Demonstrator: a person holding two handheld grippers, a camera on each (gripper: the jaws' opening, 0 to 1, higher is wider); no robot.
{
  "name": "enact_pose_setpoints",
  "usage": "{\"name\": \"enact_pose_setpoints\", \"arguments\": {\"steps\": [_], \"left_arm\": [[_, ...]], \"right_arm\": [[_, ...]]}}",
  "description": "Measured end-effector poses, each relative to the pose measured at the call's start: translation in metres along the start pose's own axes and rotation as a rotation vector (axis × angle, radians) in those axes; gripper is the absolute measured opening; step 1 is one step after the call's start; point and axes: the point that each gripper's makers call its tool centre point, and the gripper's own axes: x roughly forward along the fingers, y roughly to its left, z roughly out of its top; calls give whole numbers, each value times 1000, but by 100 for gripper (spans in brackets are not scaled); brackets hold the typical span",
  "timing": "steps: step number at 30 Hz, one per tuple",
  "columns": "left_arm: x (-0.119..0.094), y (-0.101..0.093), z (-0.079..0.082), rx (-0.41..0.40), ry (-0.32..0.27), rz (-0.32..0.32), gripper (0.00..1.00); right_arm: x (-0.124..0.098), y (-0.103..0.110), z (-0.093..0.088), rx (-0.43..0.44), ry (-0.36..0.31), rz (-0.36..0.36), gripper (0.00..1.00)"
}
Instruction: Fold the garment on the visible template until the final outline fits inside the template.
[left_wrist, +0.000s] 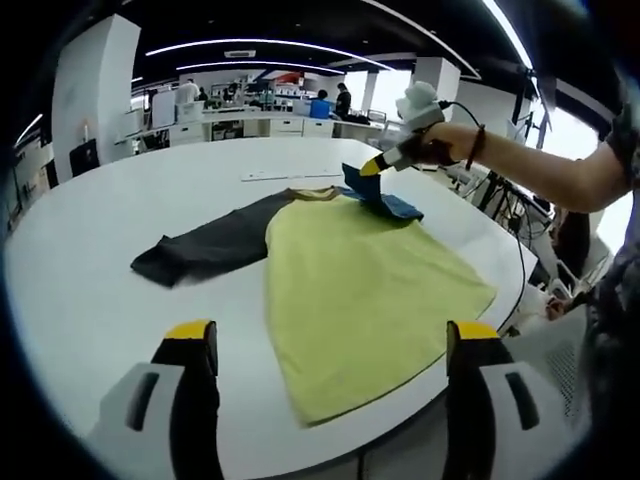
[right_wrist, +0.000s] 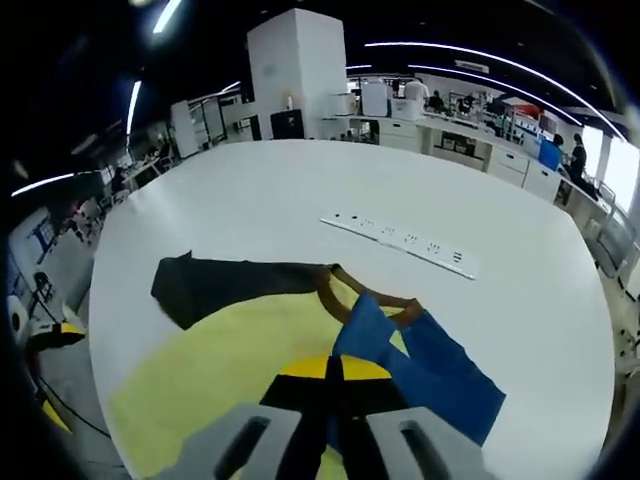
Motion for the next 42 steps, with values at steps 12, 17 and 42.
{"name": "enact_pose_setpoints", "arguments": {"steps": [12,17,42], "left_arm": [[0,3,-4,-7,4,10,96],[-1,4,-5,-17,2,14,96],[-2,4,-10,-30,17,17,97]], "right_arm": [[7,28,18,-38,-27,33,0],[8,38,24,-54,-38,40,0],[37,75,5,-131,22,110,0]]}}
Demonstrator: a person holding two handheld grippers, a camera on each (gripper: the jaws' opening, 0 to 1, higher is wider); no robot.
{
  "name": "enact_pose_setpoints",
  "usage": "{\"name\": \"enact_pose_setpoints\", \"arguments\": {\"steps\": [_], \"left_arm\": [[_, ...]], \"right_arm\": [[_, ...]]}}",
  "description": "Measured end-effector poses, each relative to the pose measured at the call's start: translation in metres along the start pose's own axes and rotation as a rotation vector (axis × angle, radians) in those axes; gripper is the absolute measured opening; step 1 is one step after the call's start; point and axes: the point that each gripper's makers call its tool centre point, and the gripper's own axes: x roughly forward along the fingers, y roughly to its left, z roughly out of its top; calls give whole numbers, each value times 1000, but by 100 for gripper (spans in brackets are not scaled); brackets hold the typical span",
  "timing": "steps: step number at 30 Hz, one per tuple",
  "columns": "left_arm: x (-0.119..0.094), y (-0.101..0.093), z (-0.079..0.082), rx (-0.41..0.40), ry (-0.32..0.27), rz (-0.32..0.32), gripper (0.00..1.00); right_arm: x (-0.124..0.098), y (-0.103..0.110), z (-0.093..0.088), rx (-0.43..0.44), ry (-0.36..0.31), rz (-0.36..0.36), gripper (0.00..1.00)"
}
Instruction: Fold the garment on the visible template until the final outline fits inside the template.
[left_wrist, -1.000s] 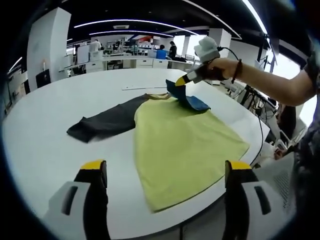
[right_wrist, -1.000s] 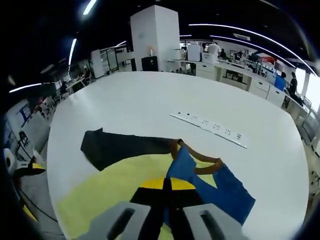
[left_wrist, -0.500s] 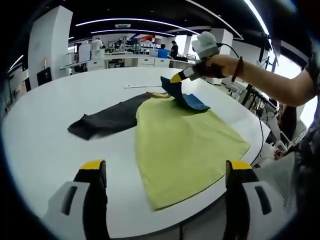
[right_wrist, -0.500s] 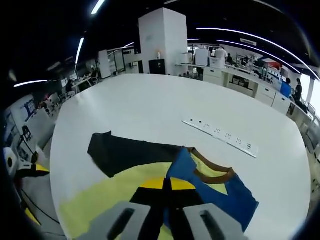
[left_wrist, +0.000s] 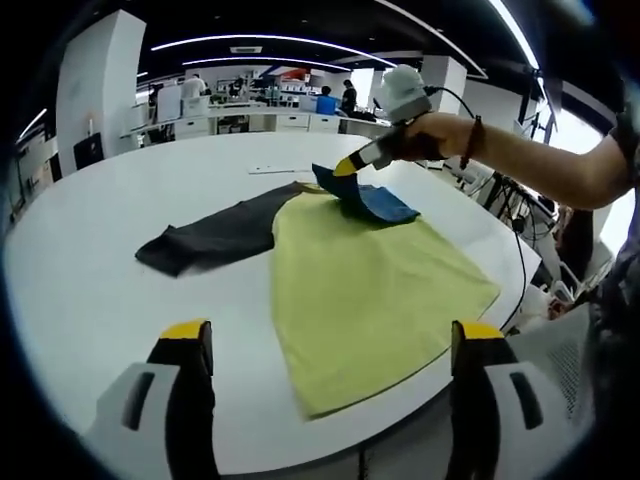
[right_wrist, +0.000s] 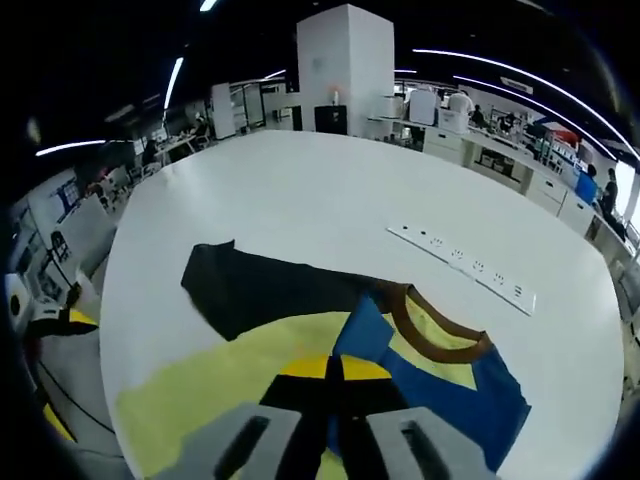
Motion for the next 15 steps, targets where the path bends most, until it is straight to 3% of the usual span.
{"name": "enact_pose_setpoints", "arguments": {"steps": [6,15], "left_arm": [[-2,1,-3,-6,6,4,97],[0,2,-5,-13,8,5,97]], "right_arm": [[12,12,-10,77,-5,73,0],[11,-6,-22,116,6,23,11]]}}
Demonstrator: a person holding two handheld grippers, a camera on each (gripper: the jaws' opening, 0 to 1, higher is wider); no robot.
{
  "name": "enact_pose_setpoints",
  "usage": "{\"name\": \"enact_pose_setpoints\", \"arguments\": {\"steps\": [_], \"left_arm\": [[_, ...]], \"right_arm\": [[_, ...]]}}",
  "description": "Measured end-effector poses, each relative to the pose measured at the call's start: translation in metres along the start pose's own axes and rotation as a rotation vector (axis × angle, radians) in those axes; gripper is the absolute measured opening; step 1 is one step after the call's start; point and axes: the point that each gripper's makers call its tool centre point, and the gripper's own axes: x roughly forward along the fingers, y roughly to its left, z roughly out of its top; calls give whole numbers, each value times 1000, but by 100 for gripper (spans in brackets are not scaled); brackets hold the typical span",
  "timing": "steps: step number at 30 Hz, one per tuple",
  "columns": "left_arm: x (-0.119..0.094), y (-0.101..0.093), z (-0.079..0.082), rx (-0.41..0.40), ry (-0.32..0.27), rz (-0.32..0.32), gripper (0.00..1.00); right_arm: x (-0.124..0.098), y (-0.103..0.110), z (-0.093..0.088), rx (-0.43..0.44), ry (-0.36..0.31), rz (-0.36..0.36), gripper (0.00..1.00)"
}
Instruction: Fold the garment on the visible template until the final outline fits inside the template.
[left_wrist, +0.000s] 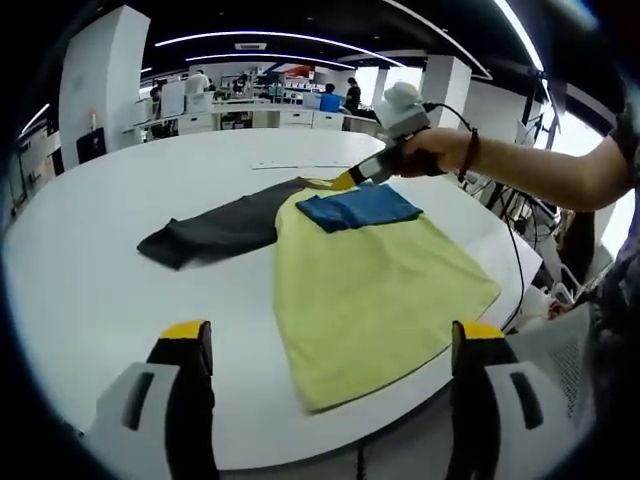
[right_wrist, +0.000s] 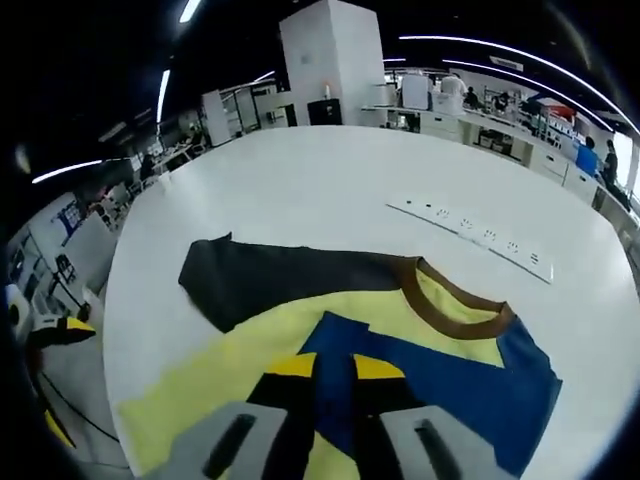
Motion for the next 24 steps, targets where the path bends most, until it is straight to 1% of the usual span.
{"name": "enact_pose_setpoints", "arguments": {"steps": [3,9,12,20,21,22,24], "left_arm": [[1,0,-1,0,2,-3,97],[1,0,-1,9,8,-3,97],[1,1,0,13,9,0,97],[0,4,-5,11,16,7,97],[1,4,-5,10,17,8,96],[1,4,-5,8,17,9,96],[1,4,-3,8,8,9,96]], "right_arm": [[2,3,-3,35,-3,24,12],[13,12,-18,54,26,48,12],[19,14,-29,64,51,43,12],[26,19,-46,94,83,48,10],[27,19,-49,94,90,40,9],[27,17,-47,90,76,27,8],[27,16,-47,80,78,9,6]]}}
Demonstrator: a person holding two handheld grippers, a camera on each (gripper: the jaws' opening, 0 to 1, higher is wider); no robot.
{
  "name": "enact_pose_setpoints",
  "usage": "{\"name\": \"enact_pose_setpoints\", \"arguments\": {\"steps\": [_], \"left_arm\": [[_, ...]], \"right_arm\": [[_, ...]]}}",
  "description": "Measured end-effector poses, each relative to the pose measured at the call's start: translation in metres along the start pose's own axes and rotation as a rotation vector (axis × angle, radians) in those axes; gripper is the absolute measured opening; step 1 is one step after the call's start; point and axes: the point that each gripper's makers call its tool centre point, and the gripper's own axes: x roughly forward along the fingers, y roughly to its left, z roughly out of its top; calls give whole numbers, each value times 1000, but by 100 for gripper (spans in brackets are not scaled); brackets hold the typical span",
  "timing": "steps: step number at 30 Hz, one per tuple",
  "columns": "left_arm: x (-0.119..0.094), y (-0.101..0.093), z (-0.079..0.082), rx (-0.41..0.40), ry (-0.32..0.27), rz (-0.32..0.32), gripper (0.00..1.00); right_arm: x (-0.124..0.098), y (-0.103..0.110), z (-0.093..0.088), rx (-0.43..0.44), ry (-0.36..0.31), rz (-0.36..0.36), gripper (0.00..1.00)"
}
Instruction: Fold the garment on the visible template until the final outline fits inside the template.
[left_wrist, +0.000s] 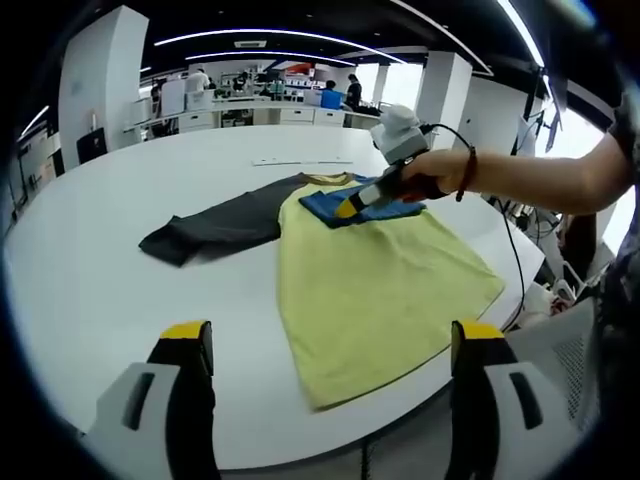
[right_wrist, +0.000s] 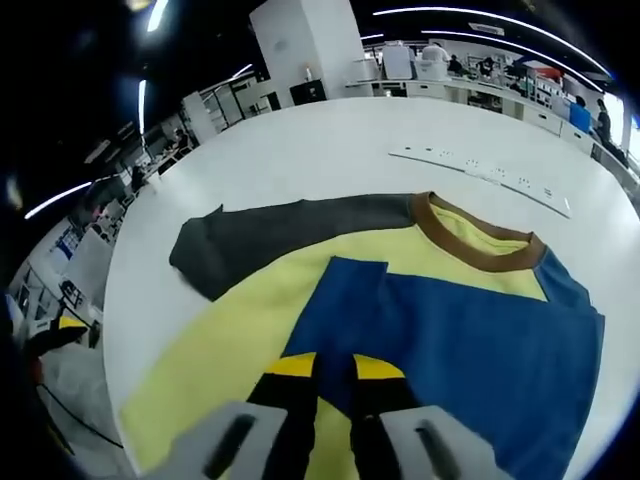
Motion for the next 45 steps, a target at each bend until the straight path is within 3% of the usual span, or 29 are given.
{"name": "enact_pose_setpoints", "arguments": {"steps": [5,11,16,19,27,33,37,41,45], "left_arm": [[0,1,-2,2,7,0,96],[-2,3,-1,-1,1,4,96],[-2,3,-1,0,2,5,95],[-2,4,-1,3,0,8,95],[-5,3,-4,6,8,7,95],[-7,5,-1,5,-6,15,96],[-7,4,-1,11,-3,15,96],[-7,4,-1,11,-3,14,96],[-8,4,1,13,-6,16,97]], "right_arm": [[1,0,0,7,-11,-18,0],[1,1,2,40,-21,-8,0],[-4,24,18,61,-78,78,0],[-4,40,24,31,-97,130,0],[4,65,25,-13,-95,199,0],[8,76,15,-67,-51,222,17],[8,80,17,-122,-76,238,30],[6,89,21,-149,-90,267,29],[1,82,22,-130,-91,236,34]]}}
